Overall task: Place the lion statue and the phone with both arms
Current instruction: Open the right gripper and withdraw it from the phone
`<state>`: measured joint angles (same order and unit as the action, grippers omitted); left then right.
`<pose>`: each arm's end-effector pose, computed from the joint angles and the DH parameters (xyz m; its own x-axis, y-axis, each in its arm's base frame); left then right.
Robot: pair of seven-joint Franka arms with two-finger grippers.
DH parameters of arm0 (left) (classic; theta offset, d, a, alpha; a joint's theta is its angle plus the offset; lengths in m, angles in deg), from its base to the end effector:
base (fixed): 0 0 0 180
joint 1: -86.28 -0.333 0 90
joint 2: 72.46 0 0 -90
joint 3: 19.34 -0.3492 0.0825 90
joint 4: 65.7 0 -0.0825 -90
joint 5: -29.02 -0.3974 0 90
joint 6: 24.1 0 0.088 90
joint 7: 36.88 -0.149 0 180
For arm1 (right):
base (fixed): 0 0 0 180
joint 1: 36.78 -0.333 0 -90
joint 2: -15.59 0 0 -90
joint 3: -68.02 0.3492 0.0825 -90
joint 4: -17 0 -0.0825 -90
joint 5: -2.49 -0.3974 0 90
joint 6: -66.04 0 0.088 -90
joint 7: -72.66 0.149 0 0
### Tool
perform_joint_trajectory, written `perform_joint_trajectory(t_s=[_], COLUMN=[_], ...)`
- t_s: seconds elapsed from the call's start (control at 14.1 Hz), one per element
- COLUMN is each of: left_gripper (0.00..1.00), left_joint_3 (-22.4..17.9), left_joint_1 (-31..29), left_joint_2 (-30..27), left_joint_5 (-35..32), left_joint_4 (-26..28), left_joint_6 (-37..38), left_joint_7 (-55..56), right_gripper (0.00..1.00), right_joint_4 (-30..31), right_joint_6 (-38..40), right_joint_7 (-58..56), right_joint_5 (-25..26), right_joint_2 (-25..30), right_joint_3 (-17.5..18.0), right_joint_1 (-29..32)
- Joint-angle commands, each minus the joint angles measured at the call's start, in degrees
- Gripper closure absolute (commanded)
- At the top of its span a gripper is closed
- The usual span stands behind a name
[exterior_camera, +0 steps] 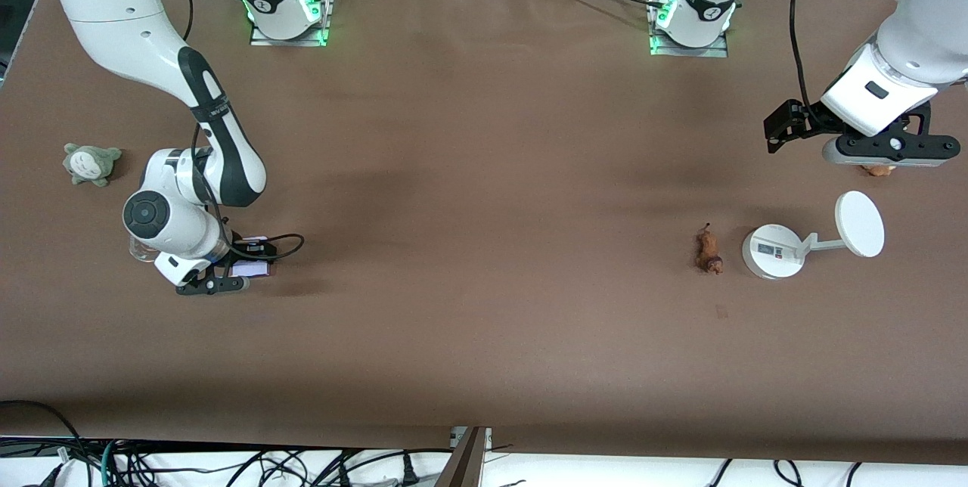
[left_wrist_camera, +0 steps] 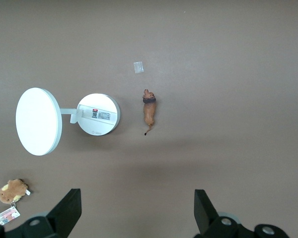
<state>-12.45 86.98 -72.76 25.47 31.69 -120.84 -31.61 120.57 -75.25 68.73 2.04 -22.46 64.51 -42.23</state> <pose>0.5684 -0.0673 0.5662 0.9989 -0.0479 -0.0006 -0.0479 -0.9969 -0.0624 0.6785 0.0250 0.1481 0.9940 0.1089 -0.0069 0.1091 -0.9935 0.0325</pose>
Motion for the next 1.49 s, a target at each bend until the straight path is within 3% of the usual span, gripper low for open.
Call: perform_joint_trajectory(t_s=[0.0, 0.21, 0.43, 0.71, 1.07, 1.21, 1.42], left_gripper=[0.00, 0.00, 0.00, 0.00, 0.00, 0.00, 0.00], left_joint_3=[0.06, 2.17, 2.25, 2.17, 2.25, 2.25, 2.25], left_joint_1=[0.10, 0.10, 0.10, -0.08, -0.08, 0.09, 0.10], left_joint_2=[0.73, 0.90, 1.17, 1.17, 1.26, 1.26, 1.26], left_joint_5=[0.83, 0.39, 0.39, 0.39, 0.39, 0.39, 0.39], left_joint_4=[-1.93, -2.63, -2.99, -3.08, -3.60, -3.60, -3.69], left_joint_6=[1.55, 1.55, 1.55, 2.78, 3.14, 3.14, 3.22], left_joint_7=[-0.70, -0.44, -0.26, -0.61, -0.61, -0.53, -0.53], right_gripper=[0.01, 0.01, 0.01, 0.01, 0.00, 0.00, 0.00], right_joint_4=[0.41, -0.55, -4.24, -15.64, -28.40, -31.49, -32.29], right_joint_6=[-0.22, 5.91, 18.37, 40.06, 61.44, 66.38, 67.46], right_joint_7=[-1.52, -1.43, -1.08, -0.90, -0.99, -1.08, -1.34], right_joint_5=[-1.40, -1.40, -1.32, -1.40, -0.88, -0.53, -0.61], right_joint_2=[1.04, 4.71, 10.86, 15.18, 18.09, 20.36, 22.22], right_joint_3=[0.70, 1.58, 1.76, 2.02, 2.02, 2.02, 1.76], right_joint_1=[0.44, 0.27, -0.08, -0.53, -0.61, -1.14, -1.23])
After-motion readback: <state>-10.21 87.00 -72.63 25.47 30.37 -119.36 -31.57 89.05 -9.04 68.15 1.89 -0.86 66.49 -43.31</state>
